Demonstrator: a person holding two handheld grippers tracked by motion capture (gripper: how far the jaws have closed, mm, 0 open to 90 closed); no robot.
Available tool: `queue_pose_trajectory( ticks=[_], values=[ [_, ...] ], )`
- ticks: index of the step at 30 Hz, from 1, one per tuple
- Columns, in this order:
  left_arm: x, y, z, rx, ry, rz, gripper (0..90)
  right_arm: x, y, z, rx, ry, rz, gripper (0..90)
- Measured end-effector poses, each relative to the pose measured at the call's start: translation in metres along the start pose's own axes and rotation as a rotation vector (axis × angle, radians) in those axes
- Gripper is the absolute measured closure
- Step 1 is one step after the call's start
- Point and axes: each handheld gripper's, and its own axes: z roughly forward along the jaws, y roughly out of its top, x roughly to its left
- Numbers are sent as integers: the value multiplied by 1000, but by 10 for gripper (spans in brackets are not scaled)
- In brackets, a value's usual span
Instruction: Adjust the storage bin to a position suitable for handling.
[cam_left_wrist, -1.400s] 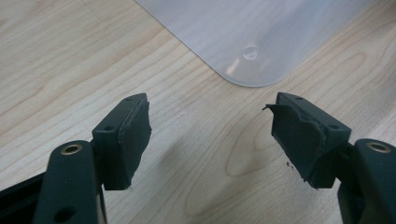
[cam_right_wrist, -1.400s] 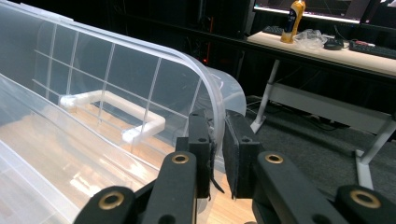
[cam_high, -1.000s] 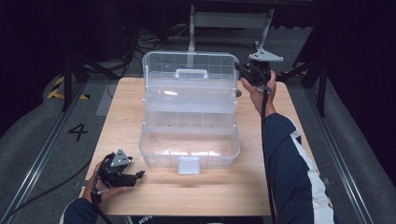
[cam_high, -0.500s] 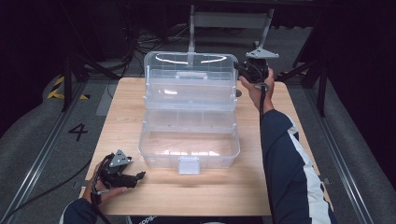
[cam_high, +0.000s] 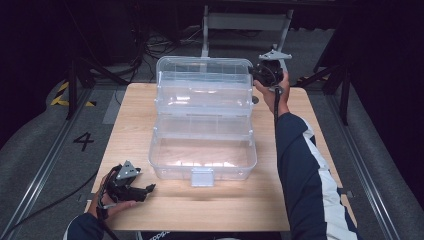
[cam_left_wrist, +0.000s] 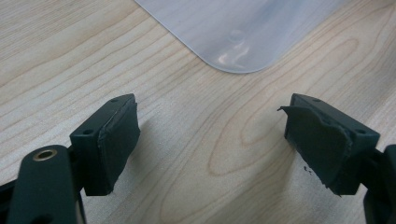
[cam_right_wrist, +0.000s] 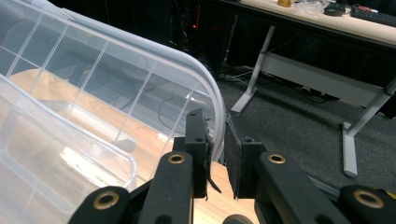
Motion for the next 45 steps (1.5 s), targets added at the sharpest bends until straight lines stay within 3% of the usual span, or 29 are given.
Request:
queue_pose_trajectory(
  ticks=[7, 16, 25, 26, 28, 31, 40, 45],
  values=[
    [-1, 0, 0, 0, -8, -11, 183, -2, -5, 9, 8, -10, 4, 803],
    [0, 0, -1, 5, -6, -8, 183, -4, -12, 28, 58, -19, 13, 802],
    [1, -1, -1, -2, -1, 9, 185, -5, -33, 55, 156, -34, 15, 841],
    [1, -1, -1, -2, -1, 8, 186, -5, -34, 55, 147, -47, 6, 844],
    [1, -1, -1, -2, 2, 6, 187, -8, -35, 53, 120, -25, 41, 866],
    [1, -1, -1, -4, 1, 6, 187, -8, -34, 51, 127, -24, 9, 872],
    [0, -1, -1, -5, -1, -2, 187, -6, -37, 47, 120, -17, 17, 874],
    [1, -1, -1, -5, -5, 1, 187, -4, -34, 42, 136, -15, -17, 880]
  ],
)
